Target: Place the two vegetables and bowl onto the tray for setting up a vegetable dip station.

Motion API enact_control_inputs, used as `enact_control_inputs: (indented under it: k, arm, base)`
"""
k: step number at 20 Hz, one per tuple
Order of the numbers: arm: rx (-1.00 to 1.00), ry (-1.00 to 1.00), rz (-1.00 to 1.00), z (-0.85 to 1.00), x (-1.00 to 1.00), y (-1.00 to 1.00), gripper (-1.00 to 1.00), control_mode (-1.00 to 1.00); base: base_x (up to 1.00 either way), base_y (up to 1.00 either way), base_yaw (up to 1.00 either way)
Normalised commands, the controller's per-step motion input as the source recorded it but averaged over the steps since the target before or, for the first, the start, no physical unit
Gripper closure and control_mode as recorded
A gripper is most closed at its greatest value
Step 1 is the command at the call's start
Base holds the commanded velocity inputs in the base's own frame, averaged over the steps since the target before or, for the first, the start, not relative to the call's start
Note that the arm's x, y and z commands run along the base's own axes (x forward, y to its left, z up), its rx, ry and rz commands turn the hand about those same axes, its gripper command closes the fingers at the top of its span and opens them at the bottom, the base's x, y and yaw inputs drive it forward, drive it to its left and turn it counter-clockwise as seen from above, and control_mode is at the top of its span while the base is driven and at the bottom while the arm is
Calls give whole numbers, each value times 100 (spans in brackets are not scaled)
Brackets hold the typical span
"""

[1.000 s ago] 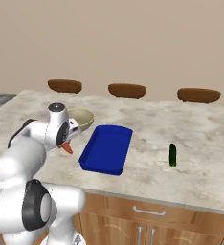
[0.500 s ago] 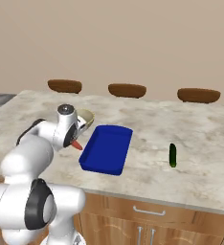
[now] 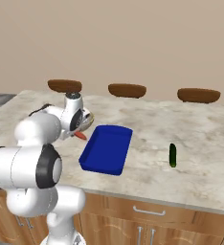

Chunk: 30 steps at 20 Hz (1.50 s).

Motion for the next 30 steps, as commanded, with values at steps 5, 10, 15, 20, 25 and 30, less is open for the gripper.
enact_control_inputs:
  k: [5, 10, 15, 20, 25, 30]
  arm:
    - [-6, 0, 7, 38, 12, -8, 100, -100]
    - [-5, 0, 17, 16, 8, -34, 100, -100]
    - [-1, 0, 22, 0, 17, -48, 100, -100]
    - [0, -1, 17, -3, 21, -58, 100, -100]
    - [-1, 0, 15, -20, 10, -56, 100, -100]
    - [-1, 0, 12, -33, 26, -25, 100, -100]
  base:
    - [0, 0, 0]
    - [0, 0, 0]
    - [0, 0, 0]
    - [0, 0, 0]
    - [0, 0, 0]
    - [0, 0, 0]
